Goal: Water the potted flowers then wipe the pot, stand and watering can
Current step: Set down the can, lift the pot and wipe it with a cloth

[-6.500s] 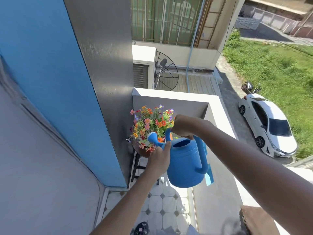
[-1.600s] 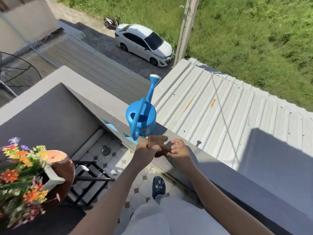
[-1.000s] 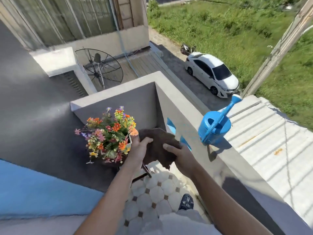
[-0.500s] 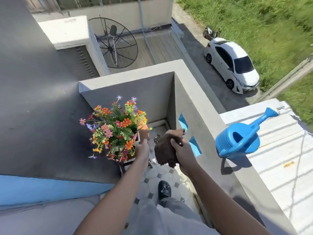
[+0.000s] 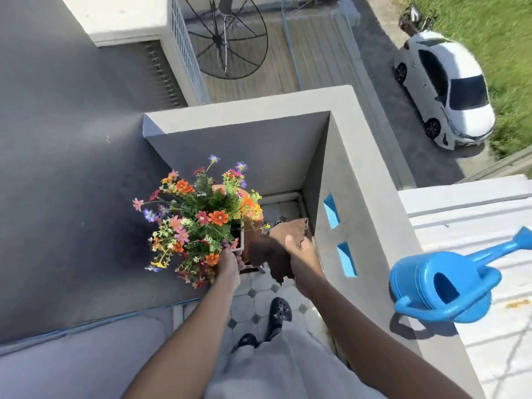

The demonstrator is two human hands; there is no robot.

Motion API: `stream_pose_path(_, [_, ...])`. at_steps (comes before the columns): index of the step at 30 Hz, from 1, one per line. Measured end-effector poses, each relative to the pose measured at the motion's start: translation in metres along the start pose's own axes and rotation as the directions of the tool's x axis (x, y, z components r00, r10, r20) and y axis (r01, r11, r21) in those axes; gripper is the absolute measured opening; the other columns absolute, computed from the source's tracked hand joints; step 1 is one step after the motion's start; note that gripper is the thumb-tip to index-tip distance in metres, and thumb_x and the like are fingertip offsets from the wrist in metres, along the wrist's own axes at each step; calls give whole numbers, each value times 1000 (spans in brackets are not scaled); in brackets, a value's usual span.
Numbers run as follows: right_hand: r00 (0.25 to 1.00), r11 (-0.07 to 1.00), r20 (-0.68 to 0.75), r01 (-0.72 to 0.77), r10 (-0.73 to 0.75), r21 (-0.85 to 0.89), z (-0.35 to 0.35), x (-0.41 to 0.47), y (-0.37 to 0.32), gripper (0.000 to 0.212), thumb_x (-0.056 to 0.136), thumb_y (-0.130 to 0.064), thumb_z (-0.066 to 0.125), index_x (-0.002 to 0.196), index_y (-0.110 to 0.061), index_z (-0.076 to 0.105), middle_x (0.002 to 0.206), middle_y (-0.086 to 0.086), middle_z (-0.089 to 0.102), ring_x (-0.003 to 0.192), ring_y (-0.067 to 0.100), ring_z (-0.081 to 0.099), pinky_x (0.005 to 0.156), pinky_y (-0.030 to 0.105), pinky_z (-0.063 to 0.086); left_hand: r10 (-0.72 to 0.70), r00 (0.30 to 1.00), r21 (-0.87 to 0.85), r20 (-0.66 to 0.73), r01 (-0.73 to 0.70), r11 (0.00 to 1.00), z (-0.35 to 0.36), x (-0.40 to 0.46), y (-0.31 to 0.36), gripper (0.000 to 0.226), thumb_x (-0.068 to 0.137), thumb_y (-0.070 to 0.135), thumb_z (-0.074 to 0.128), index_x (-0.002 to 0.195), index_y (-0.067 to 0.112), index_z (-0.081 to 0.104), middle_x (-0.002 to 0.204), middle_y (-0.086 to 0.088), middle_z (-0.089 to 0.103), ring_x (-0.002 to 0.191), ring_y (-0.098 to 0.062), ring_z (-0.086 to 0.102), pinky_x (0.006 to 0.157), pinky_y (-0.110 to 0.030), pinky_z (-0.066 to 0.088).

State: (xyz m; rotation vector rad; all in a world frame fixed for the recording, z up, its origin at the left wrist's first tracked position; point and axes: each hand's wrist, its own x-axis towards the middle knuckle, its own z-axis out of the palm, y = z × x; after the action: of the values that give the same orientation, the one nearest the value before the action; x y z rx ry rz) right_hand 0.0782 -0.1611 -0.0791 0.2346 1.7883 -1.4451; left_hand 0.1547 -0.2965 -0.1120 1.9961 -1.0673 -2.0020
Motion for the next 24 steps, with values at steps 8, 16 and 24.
stream_pose_path(8, [1000,1000,-16,27,-27,2,13,-2,-12,35,95,-33,49,128,-19,53,119,3,66,109,22,64,97,50,52,74,996,-42,45,-72,996,-20,-8,24,26,103,14,31,84,12,48,65,-8,45,37,-6,30,34,-16,20])
stream_pose_path(16, [953,947,-119,293,-278,130,30,-34,-61,15,98,-25,55,110,-22,64,102,-6,73,95,8,71,89,30,57,67,966,-17,251,-64,998,-67,-65,74,23,99,14,42,79,7,52,61,-9,45,30,-4,28,32,-16,15])
stream_pose_path(24, [903,889,-181,421,-390,181,75,-70,-132,37,102,-44,39,88,-20,63,85,-9,63,81,0,62,83,24,50,65,870,-53,489,-45,998,-109,-128,127,17,98,14,43,82,8,48,55,-5,46,33,-5,25,31,-17,12])
